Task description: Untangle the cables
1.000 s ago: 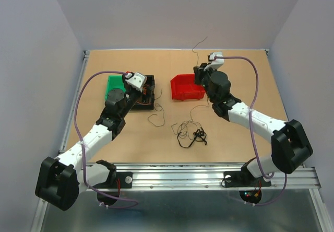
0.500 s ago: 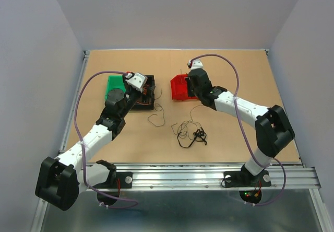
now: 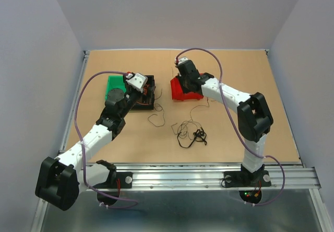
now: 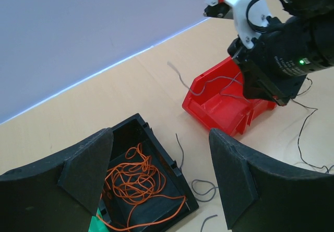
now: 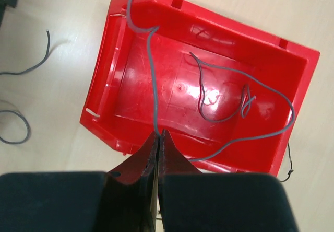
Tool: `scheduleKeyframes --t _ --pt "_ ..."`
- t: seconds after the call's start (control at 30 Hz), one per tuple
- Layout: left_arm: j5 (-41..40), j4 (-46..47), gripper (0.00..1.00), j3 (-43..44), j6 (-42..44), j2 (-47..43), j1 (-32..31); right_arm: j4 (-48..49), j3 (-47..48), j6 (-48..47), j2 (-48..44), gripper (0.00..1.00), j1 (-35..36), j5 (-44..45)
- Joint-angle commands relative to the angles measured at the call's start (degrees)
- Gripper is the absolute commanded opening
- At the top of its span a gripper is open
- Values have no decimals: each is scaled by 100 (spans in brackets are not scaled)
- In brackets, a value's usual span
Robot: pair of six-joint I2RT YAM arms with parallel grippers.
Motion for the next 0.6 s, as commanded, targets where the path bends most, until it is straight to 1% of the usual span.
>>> scheduleKeyframes --t 0.0,0.03,0.13,0.27,0.3,0.37,0.4,0.47,0.57 --pt "124 210 85 213 58 14 34 -742 850 -411 197 1 -116 -338" --pt "125 210 85 205 67 14 34 -908 947 -412 232 0 -142 -417" --pt "133 201 85 213 58 5 43 -1033 1115 -964 285 1 -283 -751" --pt "151 192 85 231 67 66 34 -1076 1299 -1501 408 0 -730 -1654" --pt "168 175 85 240 67 66 43 -1120 1343 -1589 504 1 -810 -1753" --pt "186 157 85 257 76 101 34 -1225 1509 -1756 601 1 -1003 -2444" --pt "195 157 85 257 76 110 34 -1270 1554 -1800 732 1 -1056 -2613" --pt "221 148 85 257 85 119 34 -1428 1720 -1757 891 1 -1162 -2738" --pt "247 140 85 266 102 128 34 -1822 1975 -1625 1216 1 -1197 -2633"
